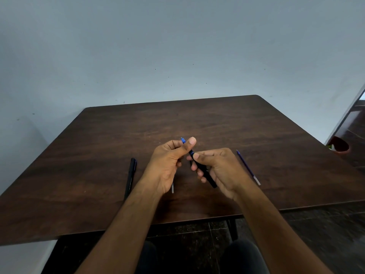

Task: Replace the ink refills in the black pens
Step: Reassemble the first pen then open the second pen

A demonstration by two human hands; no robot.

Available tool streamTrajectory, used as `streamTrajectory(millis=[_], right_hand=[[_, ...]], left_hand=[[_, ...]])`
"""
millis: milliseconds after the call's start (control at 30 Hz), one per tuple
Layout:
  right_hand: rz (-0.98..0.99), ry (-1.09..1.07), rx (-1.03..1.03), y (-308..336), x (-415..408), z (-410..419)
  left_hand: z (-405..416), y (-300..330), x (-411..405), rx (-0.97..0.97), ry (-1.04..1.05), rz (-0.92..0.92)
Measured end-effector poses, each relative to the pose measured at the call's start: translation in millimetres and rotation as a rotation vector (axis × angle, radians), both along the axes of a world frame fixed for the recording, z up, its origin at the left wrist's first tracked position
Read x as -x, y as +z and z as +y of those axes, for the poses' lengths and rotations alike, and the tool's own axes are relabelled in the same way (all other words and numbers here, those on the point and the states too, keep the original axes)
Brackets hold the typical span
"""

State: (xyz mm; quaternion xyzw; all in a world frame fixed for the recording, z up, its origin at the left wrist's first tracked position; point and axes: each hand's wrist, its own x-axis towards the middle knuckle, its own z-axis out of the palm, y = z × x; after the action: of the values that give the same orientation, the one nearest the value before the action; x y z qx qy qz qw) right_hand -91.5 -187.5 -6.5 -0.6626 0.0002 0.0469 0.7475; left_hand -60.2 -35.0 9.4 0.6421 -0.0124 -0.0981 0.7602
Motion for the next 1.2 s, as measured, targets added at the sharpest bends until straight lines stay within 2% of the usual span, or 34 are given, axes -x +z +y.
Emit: streamTrajectory(millis=[167,267,633,767,933,1200], right_hand=[[0.014,-0.029,0.002,-2,-3,-2],[0.031,-0.037,0.012,-2,-4,-1],[0.02,-0.021,-0.052,-2,-4,1],[0.015,-0.031,-0.074,-4,-5,0],[0.024,-0.059,-0.092,-6,-8,-1],[0.033,-0.066,-0.117,-8,-9,2]], left_hand=[[8,4,2,0.056,-0.152,0.028],[12,2,0,-0.011,-0.163,-0.007],[4,-3,-1,0.01,0.059,0.031],[2,-2,0,-0.014,0.045,-0.003],[7,1,1,0.003,-0.075,-0.047],[2,1,-3,-0.027,0.107,-0.043]])
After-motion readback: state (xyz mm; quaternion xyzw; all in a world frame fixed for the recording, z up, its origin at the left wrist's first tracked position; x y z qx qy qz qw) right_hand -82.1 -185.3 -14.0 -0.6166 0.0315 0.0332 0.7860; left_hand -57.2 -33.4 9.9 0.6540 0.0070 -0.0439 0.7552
